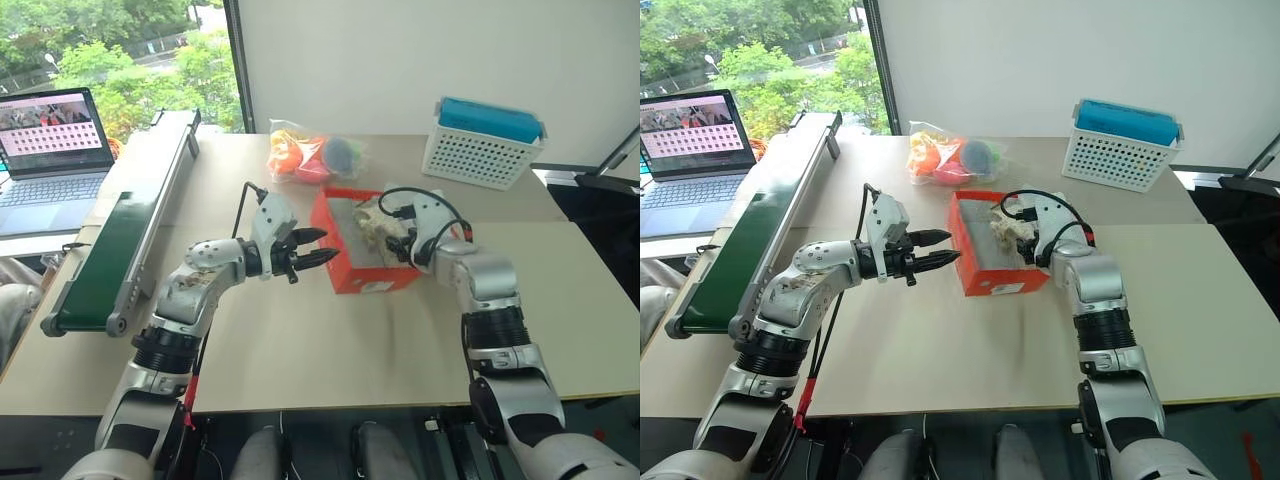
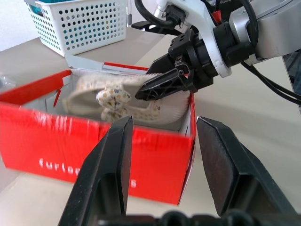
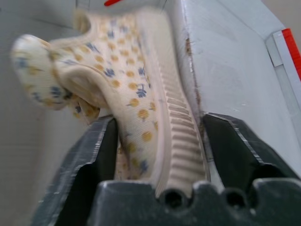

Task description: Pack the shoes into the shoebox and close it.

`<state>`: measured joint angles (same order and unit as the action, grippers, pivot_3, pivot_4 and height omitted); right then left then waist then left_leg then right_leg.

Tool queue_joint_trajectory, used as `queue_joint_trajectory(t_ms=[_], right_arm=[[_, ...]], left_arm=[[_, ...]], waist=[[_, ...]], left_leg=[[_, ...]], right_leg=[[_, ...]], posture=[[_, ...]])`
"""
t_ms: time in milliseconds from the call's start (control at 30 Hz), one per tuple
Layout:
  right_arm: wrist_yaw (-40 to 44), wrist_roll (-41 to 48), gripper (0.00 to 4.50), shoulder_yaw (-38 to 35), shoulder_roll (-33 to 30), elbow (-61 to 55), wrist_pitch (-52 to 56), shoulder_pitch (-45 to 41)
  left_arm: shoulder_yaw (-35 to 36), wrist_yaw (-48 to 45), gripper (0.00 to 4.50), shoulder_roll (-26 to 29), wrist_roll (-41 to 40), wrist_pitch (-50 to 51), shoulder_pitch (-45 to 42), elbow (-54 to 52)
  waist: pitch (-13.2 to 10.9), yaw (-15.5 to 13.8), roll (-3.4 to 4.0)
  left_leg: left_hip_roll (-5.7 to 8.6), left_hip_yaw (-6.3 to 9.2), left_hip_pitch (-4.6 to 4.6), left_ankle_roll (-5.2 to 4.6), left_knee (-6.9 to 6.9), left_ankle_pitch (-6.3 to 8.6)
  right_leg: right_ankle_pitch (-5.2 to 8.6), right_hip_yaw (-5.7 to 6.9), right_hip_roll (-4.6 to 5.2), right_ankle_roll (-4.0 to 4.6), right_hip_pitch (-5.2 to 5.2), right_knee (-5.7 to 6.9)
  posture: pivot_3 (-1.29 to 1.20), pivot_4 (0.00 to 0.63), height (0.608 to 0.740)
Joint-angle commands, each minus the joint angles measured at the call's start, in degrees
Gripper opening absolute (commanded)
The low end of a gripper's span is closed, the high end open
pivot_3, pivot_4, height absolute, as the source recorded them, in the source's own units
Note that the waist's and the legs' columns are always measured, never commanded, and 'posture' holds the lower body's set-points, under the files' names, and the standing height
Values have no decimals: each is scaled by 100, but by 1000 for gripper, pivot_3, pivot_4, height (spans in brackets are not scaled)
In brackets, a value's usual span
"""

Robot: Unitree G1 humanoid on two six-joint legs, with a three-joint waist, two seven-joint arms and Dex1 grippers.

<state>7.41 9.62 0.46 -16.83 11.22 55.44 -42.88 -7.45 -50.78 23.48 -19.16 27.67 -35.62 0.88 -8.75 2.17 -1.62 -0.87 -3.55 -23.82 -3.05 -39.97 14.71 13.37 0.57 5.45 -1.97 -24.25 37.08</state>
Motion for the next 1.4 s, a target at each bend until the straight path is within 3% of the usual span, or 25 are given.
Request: queue_joint_trajectory(t_ms=[33, 400, 533, 733, 900, 967, 1133, 1267, 1367, 1400], right_arm=[[142, 69, 3448, 23, 144, -53, 285, 110], [262, 333, 3448, -294, 382, -891, 799, -216], [262, 638, 3448, -814, 432, -1505, 1322, -220], [212, 812, 3448, -1605, 26, -2373, 1685, 97], [698, 1179, 3448, -2007, -486, -3389, 1501, 672], [1198, 1379, 3448, -1997, -880, -3902, 1224, 1244], [1672, 1705, 3448, -2261, -1113, -4411, 812, 2376], [1781, 1955, 4491, -2227, -821, -4516, 438, 2888], [2078, 2079, 4500, -1735, -731, -4597, 107, 3043], [2091, 2070, 4500, -1574, -704, -4596, 35, 3027]], left_arm=[[57, -12, 2281, -22, -13, -135, -96, -74], [151, 126, 2281, -111, 32, -247, -136, 136], [657, 994, 2281, -345, 115, -382, -324, 657], [1197, 2058, 2281, -534, 231, -489, -303, 717], [1499, 2860, 2281, -613, 433, -615, -257, 719], [1577, 3098, 2281, -590, 528, -627, -291, 836], [1823, 3350, 2281, -368, 680, -955, -370, 1489], [2130, 3553, 3422, -192, 645, -1022, -397, 2025], [2238, 3539, 4418, -53, 646, -1199, -370, 2247], [2258, 3518, 4464, 4, 663, -1251, -379, 2359]], waist=[[0, 2, 0], [0, -3, 0], [-1, -12, 1], [-1, -152, 1], [-1, -219, 0], [-1, -223, 0], [-1, -213, 0], [-2, -186, -1], [-2, -169, -2], [-2, -164, -2]], left_leg=[[0, 0, 0, 0, 0, 0], [2, 0, -1, 3, 0, -2], [1, 0, -11, 3, 5, -2], [6, 4, -42, 3, 3, -3], [12, 5, -51, 1, 1, -1], [11, 5, -49, 0, 0, -1], [8, 6, -35, 1, -1, -1], [7, 6, -25, 1, -2, -1], [5, 8, -26, 3, -1, -2], [5, 8, -27, 3, -1, -2]], right_leg=[[0, 0, 0, 0, 0, 0], [0, -1, 2, 0, -4, -1], [0, -1, 2, 0, -16, 2], [-1, 9, 8, -1, -34, 5], [-1, 16, 16, -2, -36, 2], [-1, 16, 13, -1, -36, -1], [-1, 12, 7, -1, -26, -17], [-1, 12, 7, -1, -15, -17], [0, 14, 4, -1, -18, -15], [0, 14, 4, -1, -18, -16]], posture=[[0, 150, 705], [0, 150, 705], [0, 150, 705], [0, 150, 705], [0, 150, 705], [0, 150, 705], [0, 150, 705], [0, 150, 705], [0, 150, 705], [0, 150, 705]])
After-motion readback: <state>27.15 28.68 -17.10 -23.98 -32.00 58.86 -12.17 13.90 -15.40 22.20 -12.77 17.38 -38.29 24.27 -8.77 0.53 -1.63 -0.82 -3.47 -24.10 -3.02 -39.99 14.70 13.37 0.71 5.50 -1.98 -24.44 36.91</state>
